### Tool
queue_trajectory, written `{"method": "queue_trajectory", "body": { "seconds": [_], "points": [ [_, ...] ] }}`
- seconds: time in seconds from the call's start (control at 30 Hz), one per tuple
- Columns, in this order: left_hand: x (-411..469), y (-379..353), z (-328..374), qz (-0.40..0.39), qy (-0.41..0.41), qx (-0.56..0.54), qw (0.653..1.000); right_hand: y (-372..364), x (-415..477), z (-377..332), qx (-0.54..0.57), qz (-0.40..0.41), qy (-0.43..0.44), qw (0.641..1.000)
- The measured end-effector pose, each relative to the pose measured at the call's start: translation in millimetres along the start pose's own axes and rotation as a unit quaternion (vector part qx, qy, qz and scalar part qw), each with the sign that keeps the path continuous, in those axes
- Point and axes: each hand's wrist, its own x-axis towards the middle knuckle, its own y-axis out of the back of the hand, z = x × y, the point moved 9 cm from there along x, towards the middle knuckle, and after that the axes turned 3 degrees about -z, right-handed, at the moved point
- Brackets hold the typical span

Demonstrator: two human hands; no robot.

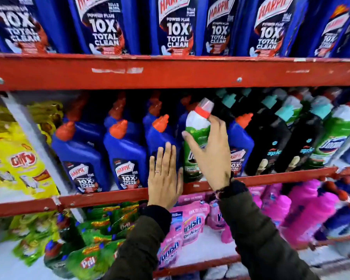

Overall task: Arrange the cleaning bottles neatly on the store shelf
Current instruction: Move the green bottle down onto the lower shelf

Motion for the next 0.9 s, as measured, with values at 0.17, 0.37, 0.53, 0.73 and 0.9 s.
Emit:
{"method": "queue_trajectory", "body": {
  "seconds": [0.17, 0.37, 0.53, 0.73, 0.9],
  "points": [
    [-3.6, -1.1, 0.3, 0.021, -0.004, 0.021, 1.000, 6.9, -0.1, -1.1, 0.010, 0.000, 0.008, 1.000],
    [-3.7, -4.7, 0.2, 0.026, -0.014, 0.021, 0.999, 52.7, -4.8, -22.3, 0.042, 0.032, 0.013, 0.998],
    [-4.6, -1.9, 0.0, 0.030, -0.015, 0.002, 0.999, 73.0, -20.9, -27.0, 0.030, 0.020, -0.013, 0.999],
    [-1.5, -3.0, 0.3, 0.020, -0.010, 0.016, 1.000, 82.0, -51.0, -6.0, 0.008, 0.002, -0.067, 0.998],
    [-1.3, -5.4, -1.7, 0.011, 0.000, 0.021, 1.000, 47.9, -96.2, 43.6, -0.025, -0.060, -0.125, 0.990]
  ]
}}
